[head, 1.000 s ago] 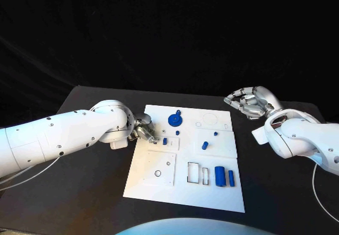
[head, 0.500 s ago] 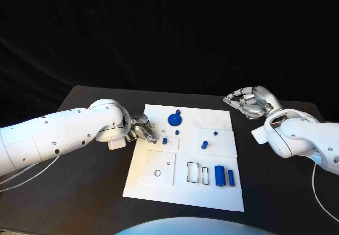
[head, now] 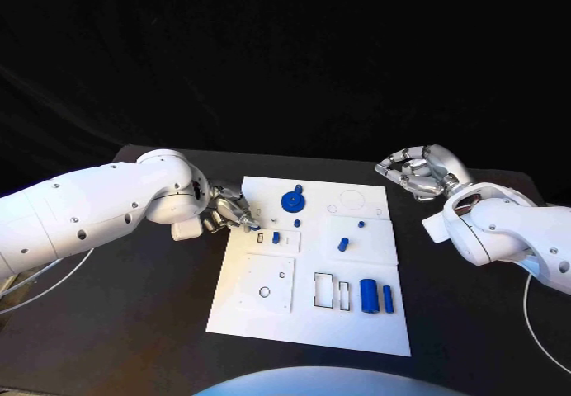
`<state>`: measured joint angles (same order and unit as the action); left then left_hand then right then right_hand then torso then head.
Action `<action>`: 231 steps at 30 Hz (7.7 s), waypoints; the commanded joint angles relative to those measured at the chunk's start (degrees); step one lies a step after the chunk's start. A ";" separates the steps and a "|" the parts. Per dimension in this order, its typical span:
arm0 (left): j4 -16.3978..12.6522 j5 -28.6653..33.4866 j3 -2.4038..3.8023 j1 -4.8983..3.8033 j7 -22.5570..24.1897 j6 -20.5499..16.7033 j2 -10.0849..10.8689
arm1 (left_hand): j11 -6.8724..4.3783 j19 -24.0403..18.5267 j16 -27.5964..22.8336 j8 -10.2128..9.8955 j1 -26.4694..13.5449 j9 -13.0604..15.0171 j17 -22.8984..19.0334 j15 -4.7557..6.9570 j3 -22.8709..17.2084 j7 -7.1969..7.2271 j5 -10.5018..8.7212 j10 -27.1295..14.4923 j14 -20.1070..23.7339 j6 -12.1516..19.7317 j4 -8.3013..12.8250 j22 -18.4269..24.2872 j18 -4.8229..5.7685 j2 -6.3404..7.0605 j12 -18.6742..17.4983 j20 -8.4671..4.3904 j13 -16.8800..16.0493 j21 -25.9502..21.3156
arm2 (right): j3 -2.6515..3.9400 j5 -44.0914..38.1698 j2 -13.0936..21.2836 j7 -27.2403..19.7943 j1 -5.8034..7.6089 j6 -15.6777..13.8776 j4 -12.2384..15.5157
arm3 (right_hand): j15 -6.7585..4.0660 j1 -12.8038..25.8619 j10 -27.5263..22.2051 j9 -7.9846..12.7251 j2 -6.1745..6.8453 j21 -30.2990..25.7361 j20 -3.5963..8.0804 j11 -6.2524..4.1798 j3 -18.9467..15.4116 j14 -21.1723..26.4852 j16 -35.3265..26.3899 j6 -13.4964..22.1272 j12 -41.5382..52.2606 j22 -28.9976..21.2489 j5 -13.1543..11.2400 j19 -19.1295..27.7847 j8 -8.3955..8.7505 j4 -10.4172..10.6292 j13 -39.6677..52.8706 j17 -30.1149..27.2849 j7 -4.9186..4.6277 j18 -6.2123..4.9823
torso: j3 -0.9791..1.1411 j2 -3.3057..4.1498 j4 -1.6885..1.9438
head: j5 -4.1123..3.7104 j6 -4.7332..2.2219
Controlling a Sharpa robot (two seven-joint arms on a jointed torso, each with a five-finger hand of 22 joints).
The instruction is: Assemble the parts on the task board
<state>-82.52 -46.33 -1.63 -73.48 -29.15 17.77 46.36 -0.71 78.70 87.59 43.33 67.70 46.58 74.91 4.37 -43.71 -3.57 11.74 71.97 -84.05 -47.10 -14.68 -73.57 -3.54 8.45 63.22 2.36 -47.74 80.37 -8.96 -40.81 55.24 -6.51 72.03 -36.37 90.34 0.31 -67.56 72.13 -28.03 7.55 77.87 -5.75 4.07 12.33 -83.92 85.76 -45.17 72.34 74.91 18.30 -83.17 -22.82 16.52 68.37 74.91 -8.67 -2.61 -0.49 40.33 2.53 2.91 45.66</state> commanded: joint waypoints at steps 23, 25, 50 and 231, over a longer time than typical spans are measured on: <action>10.74 -3.43 -1.49 -4.13 -0.21 19.15 -8.97 | 0.23 0.59 0.72 -1.74 3.29 -0.66 11.56 -0.75 -4.21 -0.23 0.08 0.38 -4.85 -0.87 8.08 -1.22 -0.24 -0.44 1.55 0.46 -1.53 0.51 | 0.00 -0.65 -0.54 0.09 -0.11 0.80 -0.17 | -0.48 0.17 -0.27 0.09 -0.59 -0.16 -0.12 -0.02 -0.47 -3.72 -0.24 0.50 -0.22 7.09 0.23 0.39 -0.37 0.04 -0.02 4.77 -0.05 -0.56 | -0.01 0.02 0.08 | 0.52 0.22; 11.68 -4.54 -1.83 -4.30 -0.29 20.28 -10.03 | 0.21 0.88 0.95 -2.00 3.51 -0.79 12.02 -0.75 -4.39 -0.21 0.23 0.74 -5.00 -1.26 8.48 -1.62 -0.15 -0.28 1.96 0.47 -2.05 0.76 | 0.00 -0.65 -0.62 0.08 -0.11 0.79 -0.21 | -0.48 0.17 -0.27 0.09 -0.59 -0.16 -0.12 -0.02 -0.47 -3.72 -0.24 0.50 -0.22 7.09 0.23 0.39 -0.37 0.04 -0.02 4.77 -0.05 -0.56 | -0.02 0.02 0.13 | 0.56 0.24; 15.51 -5.64 -3.99 -4.71 -0.46 23.24 -14.86 | -0.04 1.88 1.96 -3.66 3.52 -1.45 14.13 -0.62 -5.93 0.03 1.11 3.05 -5.67 -3.72 10.27 -3.06 0.16 1.47 4.44 0.38 -5.57 1.67 | -0.01 -0.65 -1.01 0.00 -0.16 0.66 -0.29 | -0.48 0.21 -0.30 0.11 -0.65 -0.28 -0.12 -0.02 -0.57 -3.71 -0.27 0.51 -0.25 7.02 0.24 0.45 -0.40 0.04 -0.06 4.72 -0.04 -0.59 | -0.04 0.05 0.06 | 1.36 0.55; 4.78 -15.88 -4.20 -2.06 32.61 -27.00 -5.43 | 6.83 -26.27 -35.51 -14.32 13.81 -10.34 -33.77 -7.05 16.05 -6.40 1.68 -22.18 25.47 3.63 -1.09 35.97 -6.69 5.17 -25.87 5.68 24.13 -38.12 | -0.06 -0.69 -0.73 -1.12 -0.62 0.54 -1.44 | -0.42 0.07 -3.80 0.34 -1.06 -2.27 -0.15 0.06 -1.60 -3.65 -0.45 1.01 -3.63 5.93 0.51 1.50 -0.59 -0.08 -4.01 4.49 -0.13 -1.04 | -0.26 0.02 0.03 | -0.85 -0.97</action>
<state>-77.14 -54.27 -5.87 -75.72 -9.94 1.46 40.96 5.98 53.03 52.99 29.15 80.72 36.64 41.78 -2.40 -27.24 -9.72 13.22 50.30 -59.59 -43.45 -15.94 -38.09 -9.32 13.55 37.98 7.96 -24.22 43.10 -9.02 -40.83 54.50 -6.85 71.47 -36.08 88.98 0.31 -67.42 68.64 -27.74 6.73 75.92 -5.95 4.06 10.90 -83.92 85.54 -44.60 68.86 74.92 18.54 -82.14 -23.04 16.51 64.44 74.93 -8.82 -2.61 -0.65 40.39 2.58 2.28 44.97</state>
